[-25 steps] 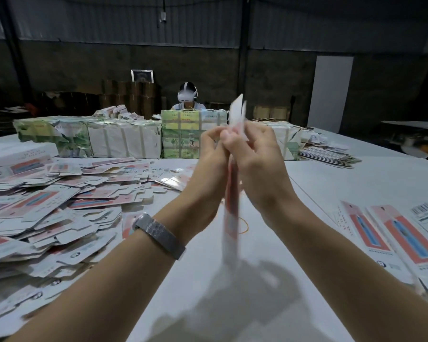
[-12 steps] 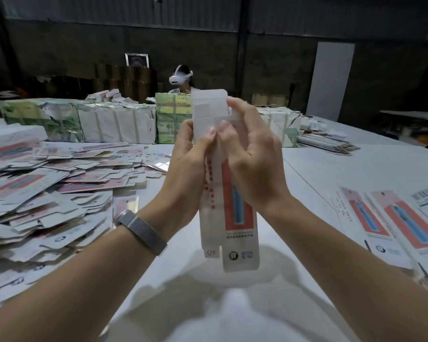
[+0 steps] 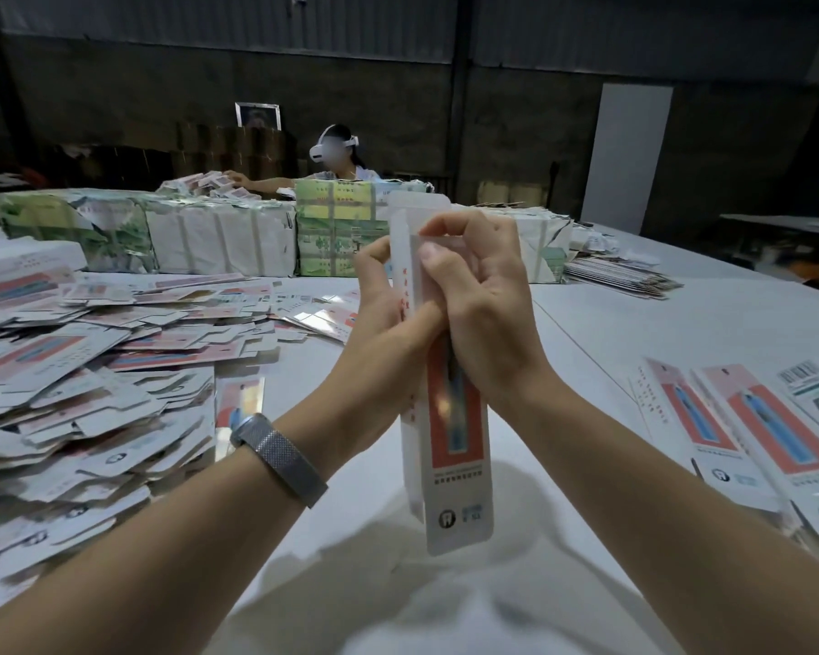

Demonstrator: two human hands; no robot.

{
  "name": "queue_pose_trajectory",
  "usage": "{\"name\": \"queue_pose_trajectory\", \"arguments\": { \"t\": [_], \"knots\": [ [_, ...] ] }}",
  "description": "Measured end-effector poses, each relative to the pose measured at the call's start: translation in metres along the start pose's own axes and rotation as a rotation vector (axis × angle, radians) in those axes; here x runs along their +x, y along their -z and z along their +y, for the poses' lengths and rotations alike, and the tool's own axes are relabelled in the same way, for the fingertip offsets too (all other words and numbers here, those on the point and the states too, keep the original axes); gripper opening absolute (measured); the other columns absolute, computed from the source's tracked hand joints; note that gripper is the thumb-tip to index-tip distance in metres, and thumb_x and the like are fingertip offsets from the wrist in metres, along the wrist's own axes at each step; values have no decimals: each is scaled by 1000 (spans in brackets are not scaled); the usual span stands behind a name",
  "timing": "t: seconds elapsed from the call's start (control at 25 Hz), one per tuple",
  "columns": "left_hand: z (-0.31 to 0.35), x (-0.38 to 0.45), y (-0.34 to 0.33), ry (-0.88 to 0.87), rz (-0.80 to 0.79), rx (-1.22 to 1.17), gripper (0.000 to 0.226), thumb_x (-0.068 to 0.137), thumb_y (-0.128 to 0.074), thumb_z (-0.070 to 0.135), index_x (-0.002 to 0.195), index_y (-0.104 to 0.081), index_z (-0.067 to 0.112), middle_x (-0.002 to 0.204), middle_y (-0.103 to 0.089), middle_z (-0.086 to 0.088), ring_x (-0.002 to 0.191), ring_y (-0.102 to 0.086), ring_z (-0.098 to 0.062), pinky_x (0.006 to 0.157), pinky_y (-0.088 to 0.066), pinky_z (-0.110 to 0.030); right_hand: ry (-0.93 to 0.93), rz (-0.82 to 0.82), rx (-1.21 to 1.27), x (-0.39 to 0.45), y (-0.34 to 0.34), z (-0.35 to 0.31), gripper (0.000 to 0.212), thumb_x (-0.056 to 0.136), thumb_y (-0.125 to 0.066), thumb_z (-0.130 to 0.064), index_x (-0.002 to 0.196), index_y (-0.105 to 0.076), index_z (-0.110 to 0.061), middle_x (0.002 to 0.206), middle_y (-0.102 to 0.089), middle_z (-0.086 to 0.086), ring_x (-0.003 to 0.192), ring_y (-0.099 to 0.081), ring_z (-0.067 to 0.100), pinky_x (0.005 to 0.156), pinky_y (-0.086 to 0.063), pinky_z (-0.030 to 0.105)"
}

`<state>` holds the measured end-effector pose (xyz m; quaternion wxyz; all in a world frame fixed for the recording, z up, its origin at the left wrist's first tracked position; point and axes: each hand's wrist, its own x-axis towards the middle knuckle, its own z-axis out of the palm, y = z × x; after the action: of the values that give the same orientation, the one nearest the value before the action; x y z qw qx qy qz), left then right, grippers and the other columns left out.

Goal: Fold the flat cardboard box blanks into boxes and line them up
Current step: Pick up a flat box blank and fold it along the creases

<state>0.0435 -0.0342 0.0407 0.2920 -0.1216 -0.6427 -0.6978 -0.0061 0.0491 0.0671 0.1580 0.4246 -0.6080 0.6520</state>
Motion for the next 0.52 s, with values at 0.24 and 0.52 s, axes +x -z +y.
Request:
{"name": "queue_pose_trajectory", "arguments": {
  "t": [0.24,0.52],
  "knots": [
    [4,1,-1,-82,2,-63,40,96,-49,19,126,-28,34,102,-73,-4,92,-74,-25,71,-58,-30,-22,27,104,-4,-2,-3,20,91,-54,-29,109,-57,-38,118,-49,5,111,-59,14,90,-57,34],
    [7,1,2,-47,45,-80,46,94,-52,37,132,-28,46,114,-69,-5,97,-72,-24,80,-58,-37,-194,-17,353,-3,2,-2,26,102,-44,-20,126,-51,-28,118,-62,5,103,-69,23,79,-60,30]
  ]
}}
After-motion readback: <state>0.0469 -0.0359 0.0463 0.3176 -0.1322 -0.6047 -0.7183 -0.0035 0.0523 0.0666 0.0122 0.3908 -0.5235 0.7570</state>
